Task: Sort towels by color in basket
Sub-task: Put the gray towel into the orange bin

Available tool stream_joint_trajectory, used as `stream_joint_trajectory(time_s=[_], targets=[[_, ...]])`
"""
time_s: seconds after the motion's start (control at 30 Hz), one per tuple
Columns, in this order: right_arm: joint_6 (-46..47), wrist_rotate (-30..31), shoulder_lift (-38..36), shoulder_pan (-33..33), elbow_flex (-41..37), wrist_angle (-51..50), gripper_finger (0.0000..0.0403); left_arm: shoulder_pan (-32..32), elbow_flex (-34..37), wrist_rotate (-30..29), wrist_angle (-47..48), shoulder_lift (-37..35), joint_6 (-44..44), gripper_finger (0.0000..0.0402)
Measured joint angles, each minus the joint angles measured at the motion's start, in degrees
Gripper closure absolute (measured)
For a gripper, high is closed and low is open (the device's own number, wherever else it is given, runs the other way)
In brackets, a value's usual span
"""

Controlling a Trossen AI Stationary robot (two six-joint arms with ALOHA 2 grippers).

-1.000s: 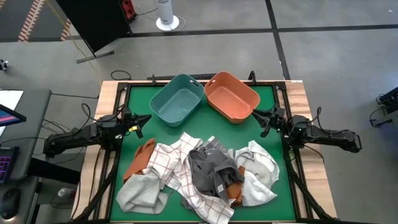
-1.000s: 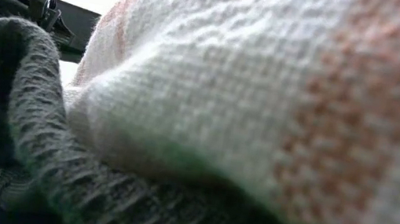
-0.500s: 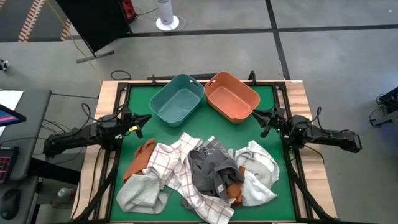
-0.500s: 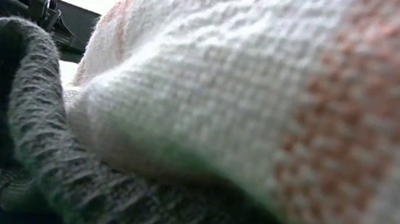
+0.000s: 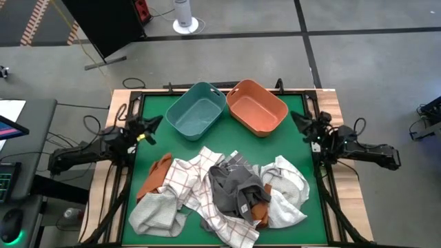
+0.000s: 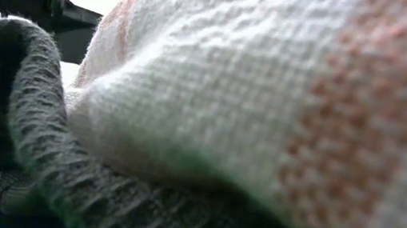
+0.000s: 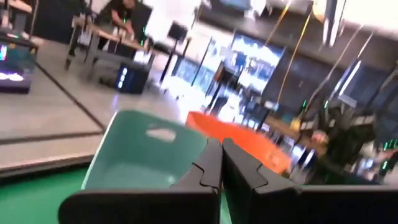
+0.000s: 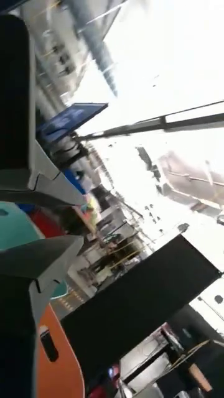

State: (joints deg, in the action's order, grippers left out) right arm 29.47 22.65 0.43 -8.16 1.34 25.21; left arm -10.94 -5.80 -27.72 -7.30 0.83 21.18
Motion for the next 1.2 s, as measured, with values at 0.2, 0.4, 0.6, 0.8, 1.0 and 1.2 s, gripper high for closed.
stream_joint_trajectory(time_s=[0.2, 0.4, 0.6, 0.8, 1.0, 1.2], targets=[[13.8, -0.2, -0.2, 0.0, 0.0, 1.7, 0.0288, 0.0, -0.1, 0.3, -7.1, 0.0, 11.6, 0.04], [16.2, -0.6, -0.2, 1.5, 0.0, 0.6, 0.0288, 0.0, -0.1, 0.3, -7.0, 0.0, 23.7, 0.04], [21.1, -1.7, -0.1, 3.5, 0.1, -0.4, 0.0288, 0.0, -0.2, 0.1, -7.1, 0.0, 27.3, 0.04], [22.0, -6.9, 1.4, 6.0, 2.0, -5.4, 0.0288, 0.0, -0.2, -0.3, -7.2, 0.0, 31.8, 0.04], [17.6, -6.3, 13.1, 10.2, 15.5, -19.1, 0.0288, 0.0, -2.6, 7.9, -7.4, 0.8, 34.6, 0.04], [12.4, -6.2, 32.6, 12.2, 31.5, -33.2, 0.0288, 0.0, -13.8, 16.0, 4.9, 6.9, 26.4, 0.04]])
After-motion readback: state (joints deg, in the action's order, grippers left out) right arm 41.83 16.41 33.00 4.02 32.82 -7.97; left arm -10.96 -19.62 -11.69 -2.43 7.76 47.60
